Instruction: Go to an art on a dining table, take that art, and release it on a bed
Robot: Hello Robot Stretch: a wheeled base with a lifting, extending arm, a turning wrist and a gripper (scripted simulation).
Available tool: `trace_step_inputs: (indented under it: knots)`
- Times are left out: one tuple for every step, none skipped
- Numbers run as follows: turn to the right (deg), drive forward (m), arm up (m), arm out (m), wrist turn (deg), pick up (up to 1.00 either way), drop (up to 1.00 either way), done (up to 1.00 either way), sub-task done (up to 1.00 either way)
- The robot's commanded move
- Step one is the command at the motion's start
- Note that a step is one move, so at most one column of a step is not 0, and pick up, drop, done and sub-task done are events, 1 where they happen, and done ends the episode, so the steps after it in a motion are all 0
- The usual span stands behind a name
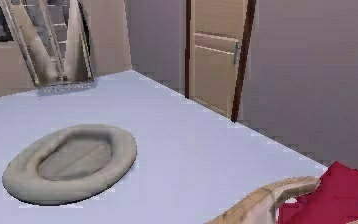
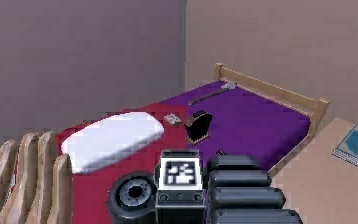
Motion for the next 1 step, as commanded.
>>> trace_step_inputs:
  knots:
    - [45.0, 0.00, 0.00, 0.00, 0.0, 0.00, 0.00, 0.00, 0.00]
